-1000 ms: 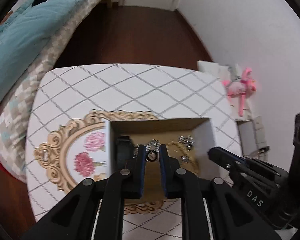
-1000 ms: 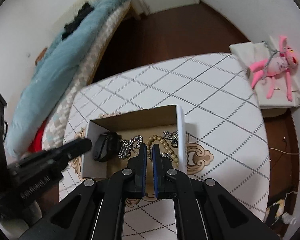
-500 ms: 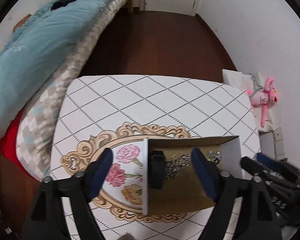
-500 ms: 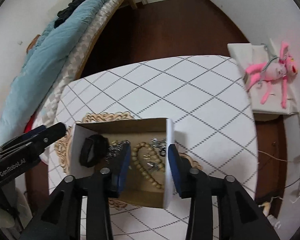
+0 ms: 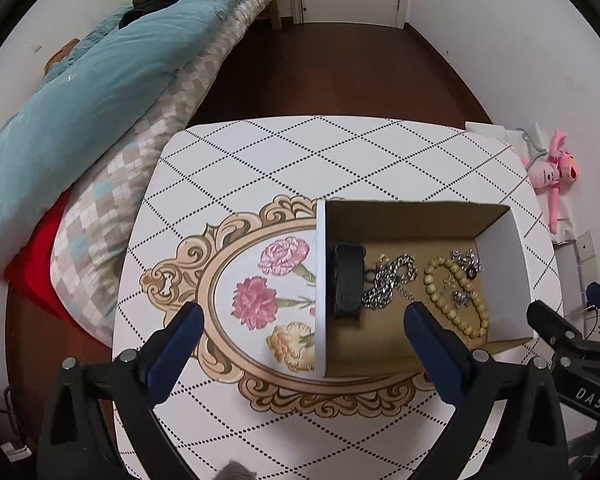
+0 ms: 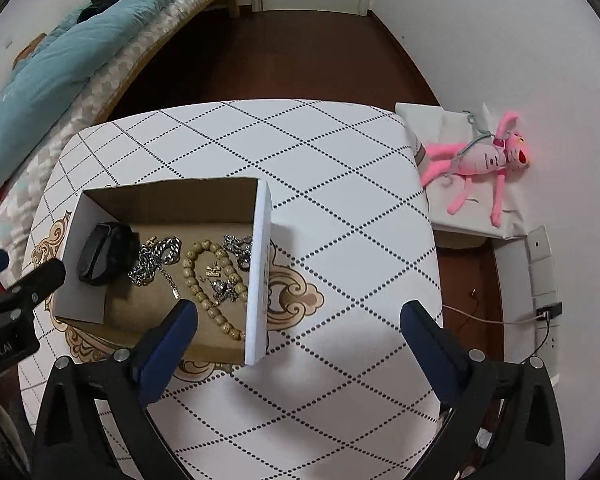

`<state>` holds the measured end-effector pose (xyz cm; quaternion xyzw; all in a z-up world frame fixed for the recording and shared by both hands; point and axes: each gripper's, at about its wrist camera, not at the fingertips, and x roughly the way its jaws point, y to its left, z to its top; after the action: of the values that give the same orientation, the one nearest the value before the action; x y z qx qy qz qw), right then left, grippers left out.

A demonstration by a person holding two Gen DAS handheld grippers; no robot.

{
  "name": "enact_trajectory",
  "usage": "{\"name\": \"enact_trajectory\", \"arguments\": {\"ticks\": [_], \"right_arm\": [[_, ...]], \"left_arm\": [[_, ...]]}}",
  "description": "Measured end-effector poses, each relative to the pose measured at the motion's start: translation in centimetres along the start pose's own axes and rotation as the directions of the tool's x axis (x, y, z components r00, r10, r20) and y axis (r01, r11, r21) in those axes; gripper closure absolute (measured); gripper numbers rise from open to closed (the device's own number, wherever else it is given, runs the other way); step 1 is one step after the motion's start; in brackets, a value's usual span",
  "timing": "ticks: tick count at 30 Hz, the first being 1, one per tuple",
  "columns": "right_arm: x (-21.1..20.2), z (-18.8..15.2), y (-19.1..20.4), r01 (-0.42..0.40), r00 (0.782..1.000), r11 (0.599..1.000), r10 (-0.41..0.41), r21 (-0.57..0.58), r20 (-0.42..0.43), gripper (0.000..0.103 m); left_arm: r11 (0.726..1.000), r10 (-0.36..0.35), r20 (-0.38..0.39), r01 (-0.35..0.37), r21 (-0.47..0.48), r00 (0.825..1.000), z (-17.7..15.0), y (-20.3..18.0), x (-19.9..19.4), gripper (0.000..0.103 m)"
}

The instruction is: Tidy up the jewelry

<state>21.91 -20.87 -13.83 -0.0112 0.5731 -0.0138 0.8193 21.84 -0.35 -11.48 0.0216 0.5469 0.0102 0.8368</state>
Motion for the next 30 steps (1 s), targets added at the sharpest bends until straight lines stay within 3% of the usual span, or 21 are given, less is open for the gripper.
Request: {"name": "enact_trajectory", "arguments": {"ticks": [9,14,23,30], "right_arm": [[-2.1,-1.5,-0.1,0.004,0.999,1.000,-0.005,0.012,0.045,0.001],[-5.4,-3.2,-0.1,0.008,0.994,1.000,-0.011,0.025,0.111,0.001],[-12.1,-7.5,-0.2,-0.006,0.975,0.998,-0.009,0.066,0.223,0.001],[-18.5,-10.5,-0.2,0.001,0.945,0.997,-0.025,0.075,0.326,0.001]], "left_arm": [[0.999,-0.001,0.031,0.002,-0.042,1.000,-2.2,0.4,-2.4,0.001],[0.998,0.007,0.102,-0.001,-0.055,0.995,-3.8,0.8,-5.7,0.001],[0.999,0.002,0.236,0.009,-0.044,0.972,-7.2,1.1,-13.1,0.001],[0.999,-0.035,0.315,0.045,-0.025,0.949,-9.4,0.6,-18.5,0.001]]}}
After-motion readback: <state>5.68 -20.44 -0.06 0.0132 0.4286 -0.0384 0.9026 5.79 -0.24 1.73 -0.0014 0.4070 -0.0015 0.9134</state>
